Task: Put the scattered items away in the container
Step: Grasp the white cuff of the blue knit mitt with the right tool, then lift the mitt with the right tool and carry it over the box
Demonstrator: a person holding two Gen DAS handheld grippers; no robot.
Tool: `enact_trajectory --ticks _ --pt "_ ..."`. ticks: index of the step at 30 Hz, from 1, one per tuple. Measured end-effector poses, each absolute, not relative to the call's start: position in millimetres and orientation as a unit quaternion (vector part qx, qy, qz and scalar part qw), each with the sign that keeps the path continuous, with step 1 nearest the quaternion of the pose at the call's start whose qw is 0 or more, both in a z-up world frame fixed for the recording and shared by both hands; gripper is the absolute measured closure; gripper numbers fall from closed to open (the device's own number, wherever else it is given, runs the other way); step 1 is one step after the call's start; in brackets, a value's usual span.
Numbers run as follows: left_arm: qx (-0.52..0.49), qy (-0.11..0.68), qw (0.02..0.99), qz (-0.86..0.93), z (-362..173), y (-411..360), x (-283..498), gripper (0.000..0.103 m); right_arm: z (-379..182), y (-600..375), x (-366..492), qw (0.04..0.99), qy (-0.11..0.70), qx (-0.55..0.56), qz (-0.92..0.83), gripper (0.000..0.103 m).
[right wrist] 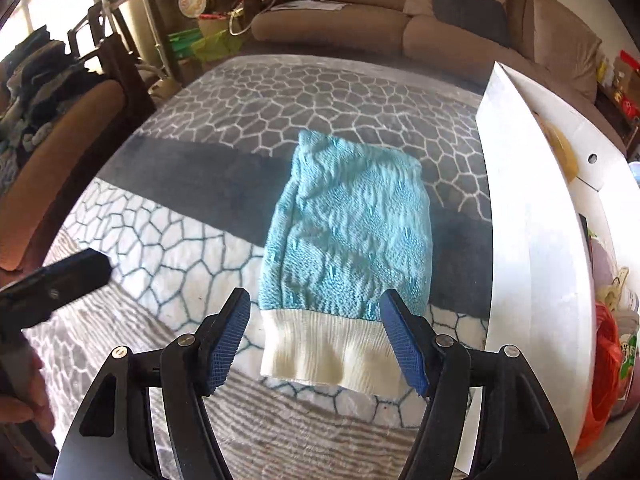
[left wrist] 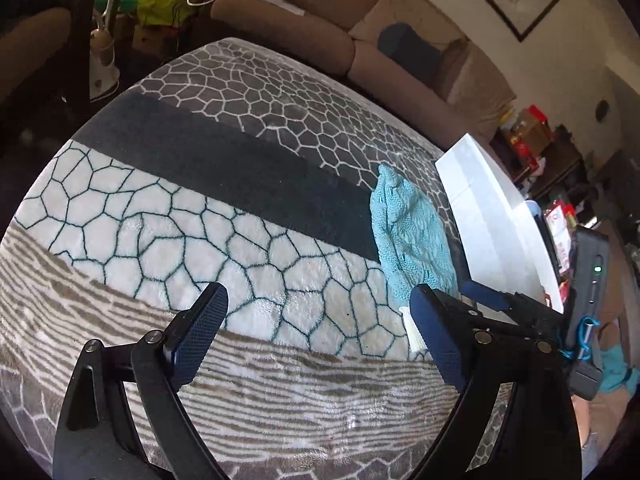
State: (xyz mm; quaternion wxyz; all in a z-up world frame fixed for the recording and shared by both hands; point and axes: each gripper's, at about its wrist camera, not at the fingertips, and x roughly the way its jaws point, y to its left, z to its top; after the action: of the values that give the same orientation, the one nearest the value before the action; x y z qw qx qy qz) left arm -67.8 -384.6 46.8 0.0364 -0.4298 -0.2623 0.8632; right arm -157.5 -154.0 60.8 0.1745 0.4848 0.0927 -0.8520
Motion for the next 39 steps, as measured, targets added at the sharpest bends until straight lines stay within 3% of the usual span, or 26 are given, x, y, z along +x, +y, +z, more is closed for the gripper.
enact_trajectory --ticks 3,5,8,12,21,22,24,25,26,39 --pt "-0.437 -0.253 0.044 0.862 43 -381 -71 0.011 36 -149 -169 0.138 0.095 0.497 -0.851 0.02" --pt "-0.441 -0.253 0.053 0.859 41 -377 -74 0.011 29 -143 -174 0.128 0.077 0.491 -0.858 0.007" --pt "-0.447 -0.246 0.061 0.858 39 -369 -77 0.011 22 -134 -184 0.124 0.044 0.501 -0.855 0.0" --pt "-0.448 -0.249 0.064 0.856 40 -366 -78 0.011 27 -130 -183 0.143 0.003 0.498 -0.855 0.0" --pt "-0.444 -0.274 0.049 0.852 37 -377 -76 0.011 16 -166 -169 0.15 0.12 0.489 -0.851 0.0" --pt "-0.445 -0.278 0.047 0.85 36 -379 -76 0.011 16 -170 -167 0.158 0.133 0.484 -0.85 0.005" --pt "-0.446 -0.288 0.049 0.846 33 -382 -77 0.011 22 -171 -163 0.174 0.142 0.472 -0.853 0.031" --pt "-0.447 -0.295 0.052 0.843 32 -382 -77 0.011 25 -171 -160 0.178 0.148 0.466 -0.854 0.062" --pt "-0.447 -0.302 0.055 0.84 30 -382 -77 0.011 28 -171 -158 0.182 0.157 0.461 -0.854 0.075" --pt "-0.46 -0.434 0.178 0.754 10 -332 -92 0.004 81 -149 -82 0.271 0.099 0.43 -0.855 0.076"
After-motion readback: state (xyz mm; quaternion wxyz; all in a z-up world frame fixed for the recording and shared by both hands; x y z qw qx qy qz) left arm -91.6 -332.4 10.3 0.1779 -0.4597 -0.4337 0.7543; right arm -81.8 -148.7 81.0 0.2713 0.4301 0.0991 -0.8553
